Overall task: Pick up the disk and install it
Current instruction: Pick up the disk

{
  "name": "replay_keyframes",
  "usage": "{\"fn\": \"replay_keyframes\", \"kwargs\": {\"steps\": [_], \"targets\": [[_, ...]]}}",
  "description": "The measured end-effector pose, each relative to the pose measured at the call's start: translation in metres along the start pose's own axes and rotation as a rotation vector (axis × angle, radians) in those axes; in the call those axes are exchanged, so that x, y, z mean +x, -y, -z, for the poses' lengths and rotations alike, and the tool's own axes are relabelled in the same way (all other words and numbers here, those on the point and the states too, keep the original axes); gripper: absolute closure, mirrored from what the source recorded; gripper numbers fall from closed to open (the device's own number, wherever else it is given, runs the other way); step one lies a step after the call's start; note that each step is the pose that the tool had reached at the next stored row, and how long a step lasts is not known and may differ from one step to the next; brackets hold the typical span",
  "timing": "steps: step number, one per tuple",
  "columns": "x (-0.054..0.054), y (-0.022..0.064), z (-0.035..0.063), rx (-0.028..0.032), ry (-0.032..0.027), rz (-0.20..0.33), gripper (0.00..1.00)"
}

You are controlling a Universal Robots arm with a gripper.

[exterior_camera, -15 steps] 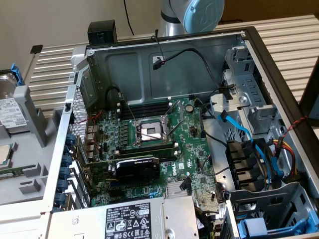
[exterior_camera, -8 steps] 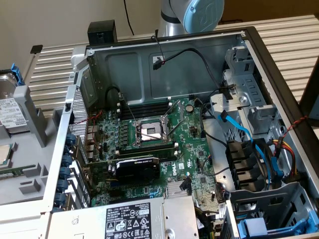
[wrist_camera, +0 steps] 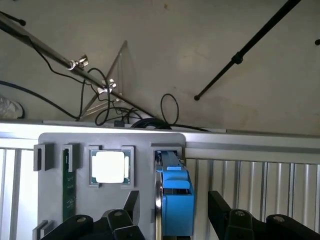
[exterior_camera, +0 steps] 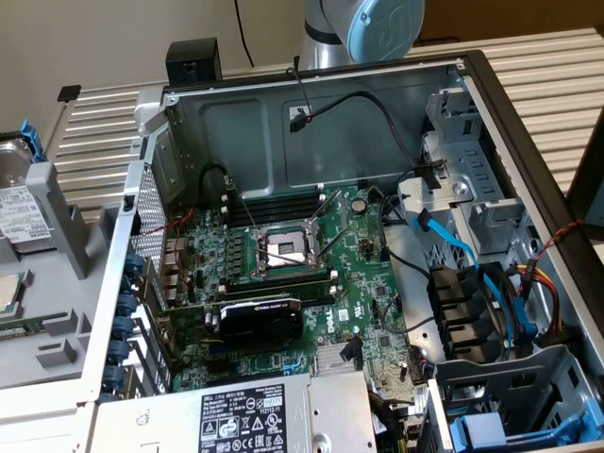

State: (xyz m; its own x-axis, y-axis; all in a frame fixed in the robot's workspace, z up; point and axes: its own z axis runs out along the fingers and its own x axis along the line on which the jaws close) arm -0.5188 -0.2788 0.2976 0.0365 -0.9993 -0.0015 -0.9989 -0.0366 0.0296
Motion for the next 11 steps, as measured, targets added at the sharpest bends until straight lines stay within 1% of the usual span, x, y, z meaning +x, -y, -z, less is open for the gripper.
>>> {"fn": "replay_keyframes", "kwargs": {"steps": [11], "targets": [[-0.0012,0.0000,-0.0020,-0.0004,-0.0001,0.000,0.35]]}}
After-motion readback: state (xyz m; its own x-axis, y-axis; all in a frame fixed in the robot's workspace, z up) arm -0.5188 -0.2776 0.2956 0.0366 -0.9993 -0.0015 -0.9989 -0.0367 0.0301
